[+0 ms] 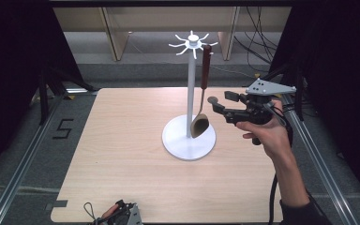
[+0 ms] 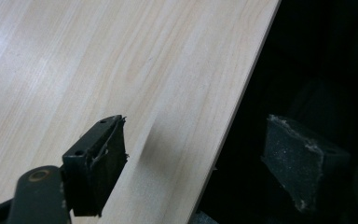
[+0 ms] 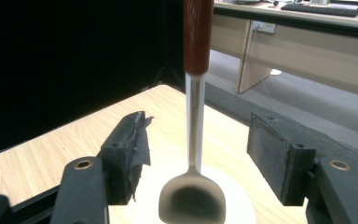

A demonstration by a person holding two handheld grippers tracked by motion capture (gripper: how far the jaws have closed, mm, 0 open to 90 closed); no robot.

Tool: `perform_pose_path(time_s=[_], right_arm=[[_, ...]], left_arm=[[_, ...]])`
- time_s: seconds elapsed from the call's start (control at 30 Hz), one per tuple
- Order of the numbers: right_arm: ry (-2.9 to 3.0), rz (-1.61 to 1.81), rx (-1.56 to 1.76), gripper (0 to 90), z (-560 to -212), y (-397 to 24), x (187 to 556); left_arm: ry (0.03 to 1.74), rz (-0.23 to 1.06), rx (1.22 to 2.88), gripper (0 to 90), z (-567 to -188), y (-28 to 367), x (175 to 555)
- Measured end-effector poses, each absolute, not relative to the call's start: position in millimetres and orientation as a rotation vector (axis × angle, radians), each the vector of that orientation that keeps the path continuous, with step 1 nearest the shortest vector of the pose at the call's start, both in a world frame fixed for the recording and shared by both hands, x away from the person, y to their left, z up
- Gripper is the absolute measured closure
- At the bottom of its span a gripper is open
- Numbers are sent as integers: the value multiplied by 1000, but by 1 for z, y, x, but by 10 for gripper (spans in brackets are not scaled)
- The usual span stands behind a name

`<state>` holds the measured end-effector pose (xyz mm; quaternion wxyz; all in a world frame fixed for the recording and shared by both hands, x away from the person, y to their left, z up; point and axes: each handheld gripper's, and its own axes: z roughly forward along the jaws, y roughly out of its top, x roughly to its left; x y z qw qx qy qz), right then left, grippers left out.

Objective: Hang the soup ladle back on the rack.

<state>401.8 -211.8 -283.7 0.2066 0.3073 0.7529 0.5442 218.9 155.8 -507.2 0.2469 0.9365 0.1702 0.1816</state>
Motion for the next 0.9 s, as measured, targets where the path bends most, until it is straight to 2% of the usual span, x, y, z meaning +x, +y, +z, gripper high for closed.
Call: perform_pose_path(time_s=[0.9], right_arm=[[2173, 1516, 866, 352, -333, -220, 387]], left_arm=[[466, 495, 2553, 205, -507, 156, 219]])
